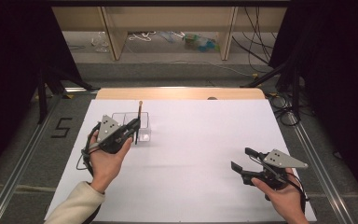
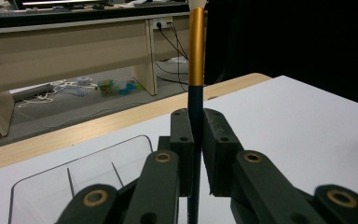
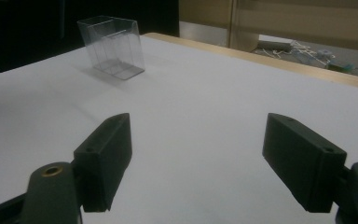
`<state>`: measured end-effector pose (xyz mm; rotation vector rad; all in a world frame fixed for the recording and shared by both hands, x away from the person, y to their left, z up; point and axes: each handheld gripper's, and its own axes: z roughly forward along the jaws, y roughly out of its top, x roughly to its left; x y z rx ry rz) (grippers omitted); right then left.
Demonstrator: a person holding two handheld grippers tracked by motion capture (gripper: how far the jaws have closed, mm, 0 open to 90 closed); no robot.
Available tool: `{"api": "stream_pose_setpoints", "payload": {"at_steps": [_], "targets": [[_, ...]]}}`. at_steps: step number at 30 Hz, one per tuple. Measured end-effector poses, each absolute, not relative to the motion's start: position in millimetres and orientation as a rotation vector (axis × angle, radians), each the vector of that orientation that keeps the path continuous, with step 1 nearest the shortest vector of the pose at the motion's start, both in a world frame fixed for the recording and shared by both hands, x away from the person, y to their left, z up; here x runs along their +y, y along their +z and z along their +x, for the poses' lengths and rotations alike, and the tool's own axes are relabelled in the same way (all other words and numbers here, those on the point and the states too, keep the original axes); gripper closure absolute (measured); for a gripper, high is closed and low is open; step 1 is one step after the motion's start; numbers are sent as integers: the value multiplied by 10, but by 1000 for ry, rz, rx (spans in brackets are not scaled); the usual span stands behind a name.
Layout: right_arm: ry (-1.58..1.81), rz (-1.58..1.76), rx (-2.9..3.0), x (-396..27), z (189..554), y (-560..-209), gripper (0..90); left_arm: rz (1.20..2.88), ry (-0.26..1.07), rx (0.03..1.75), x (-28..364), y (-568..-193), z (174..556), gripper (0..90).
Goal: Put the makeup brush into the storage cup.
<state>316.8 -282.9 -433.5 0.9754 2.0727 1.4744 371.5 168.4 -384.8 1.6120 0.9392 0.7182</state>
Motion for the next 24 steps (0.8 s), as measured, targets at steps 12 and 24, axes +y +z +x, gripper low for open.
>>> {"api": "stream_pose_setpoints", "payload": {"at_steps": [12,24], "targets": [[1484,971,2074,-2825,3174,-4338,249,1601,720,961,1729,-3838,3715,828],[1482,971,2075,-2822,3176,-4338,249,1591,726,968,1760,-3833,3720,828]]}}
